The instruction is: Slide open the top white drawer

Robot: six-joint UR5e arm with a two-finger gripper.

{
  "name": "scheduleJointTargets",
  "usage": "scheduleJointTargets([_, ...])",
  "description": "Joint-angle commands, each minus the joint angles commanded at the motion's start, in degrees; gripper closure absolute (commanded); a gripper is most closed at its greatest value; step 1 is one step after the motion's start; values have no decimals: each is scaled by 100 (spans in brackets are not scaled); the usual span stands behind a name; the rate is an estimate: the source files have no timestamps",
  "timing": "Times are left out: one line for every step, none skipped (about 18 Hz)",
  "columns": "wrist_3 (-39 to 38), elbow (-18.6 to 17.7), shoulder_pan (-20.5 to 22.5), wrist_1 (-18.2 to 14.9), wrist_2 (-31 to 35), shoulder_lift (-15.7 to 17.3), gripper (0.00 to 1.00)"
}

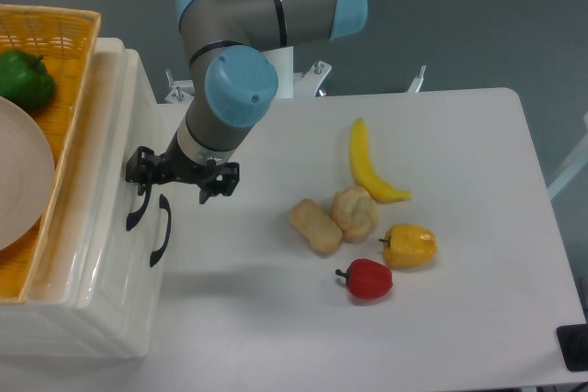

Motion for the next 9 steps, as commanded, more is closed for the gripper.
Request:
scheduleJointTargets([0, 0, 0, 9, 0, 0, 0])
scheduleJointTargets([9, 0, 0, 17, 9, 0, 0])
scheduleJointTargets([9, 0, 0, 18, 9, 0, 0])
scheduleJointTargets([9, 0, 0, 26, 9, -9, 0])
scheduleJointTargets([9, 0, -9, 26, 17, -9, 0])
scheduleJointTargets([0, 0, -9, 18, 26, -17, 0])
scheduleJointTargets([0, 0, -17, 18, 26, -35, 0])
scheduleJointTargets([0, 0, -18, 18, 35, -35, 0])
scheduleJointTargets([-9, 0, -18, 18, 35, -35, 0])
